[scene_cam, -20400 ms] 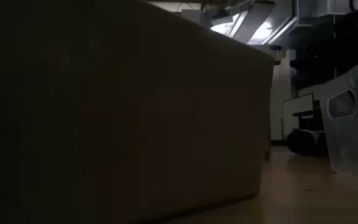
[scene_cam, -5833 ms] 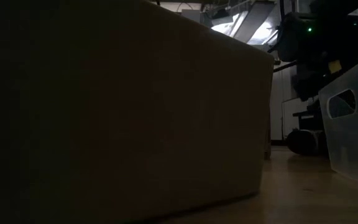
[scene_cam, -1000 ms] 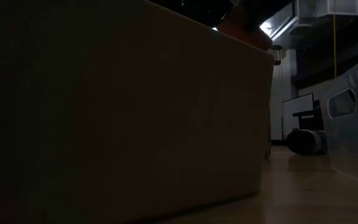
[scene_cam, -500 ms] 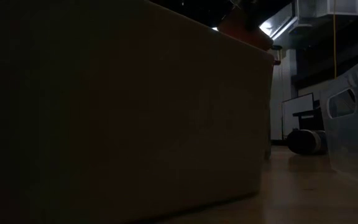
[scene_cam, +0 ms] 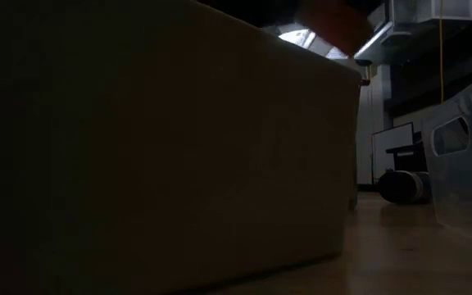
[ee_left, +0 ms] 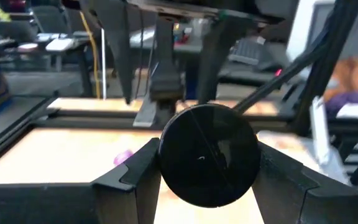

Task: Sort spices by type
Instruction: Put the bottom black seasoning bottle into the right transparent bin

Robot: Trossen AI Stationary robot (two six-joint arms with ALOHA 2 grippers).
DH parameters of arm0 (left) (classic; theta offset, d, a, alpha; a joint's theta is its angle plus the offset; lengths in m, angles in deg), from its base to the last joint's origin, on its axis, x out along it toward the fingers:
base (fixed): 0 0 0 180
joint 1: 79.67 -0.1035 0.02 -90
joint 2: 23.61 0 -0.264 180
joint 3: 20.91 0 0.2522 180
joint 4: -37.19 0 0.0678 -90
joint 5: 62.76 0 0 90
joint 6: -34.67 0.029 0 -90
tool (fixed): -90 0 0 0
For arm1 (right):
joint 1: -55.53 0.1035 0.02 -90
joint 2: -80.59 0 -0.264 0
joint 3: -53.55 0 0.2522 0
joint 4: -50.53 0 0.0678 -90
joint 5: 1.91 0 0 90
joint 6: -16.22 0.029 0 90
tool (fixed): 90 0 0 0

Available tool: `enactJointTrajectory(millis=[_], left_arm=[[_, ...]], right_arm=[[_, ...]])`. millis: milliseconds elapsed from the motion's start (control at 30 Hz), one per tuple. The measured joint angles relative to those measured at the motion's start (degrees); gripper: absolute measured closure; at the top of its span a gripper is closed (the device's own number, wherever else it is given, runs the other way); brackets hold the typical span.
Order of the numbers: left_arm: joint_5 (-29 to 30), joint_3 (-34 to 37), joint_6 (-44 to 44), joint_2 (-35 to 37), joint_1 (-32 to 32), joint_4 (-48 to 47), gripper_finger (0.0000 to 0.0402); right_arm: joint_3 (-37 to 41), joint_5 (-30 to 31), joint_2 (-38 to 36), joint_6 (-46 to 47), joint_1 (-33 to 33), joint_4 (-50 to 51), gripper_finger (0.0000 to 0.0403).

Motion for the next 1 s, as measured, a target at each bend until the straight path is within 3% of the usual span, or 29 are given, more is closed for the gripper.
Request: enactJointTrajectory(millis=[133, 333, 733, 1000], left_arm=[[-1.58, -2.04, -0.61, -0.83, 0.55, 3.13, 0.0213], [-5.41, -12.07, 2.49, -7.40, 2.21, 1.06, 0.0213], [-10.35, -39.77, -4.89, -23.40, 4.93, -25.78, 0.0213], [-10.47, -47.54, -12.01, -31.65, 7.09, -33.94, 0.0213]], right_arm=[[-3.45, 0.00, -2.51, 0.43, -0.02, 2.20, 0.0109], [-5.99, 1.04, -8.96, 0.50, -0.04, 2.09, 0.0109], [-6.00, 10.55, -20.32, 0.69, -0.04, 3.77, 0.0109], [-5.92, 10.98, -21.26, 4.91, -0.04, 9.87, 0.0109]])
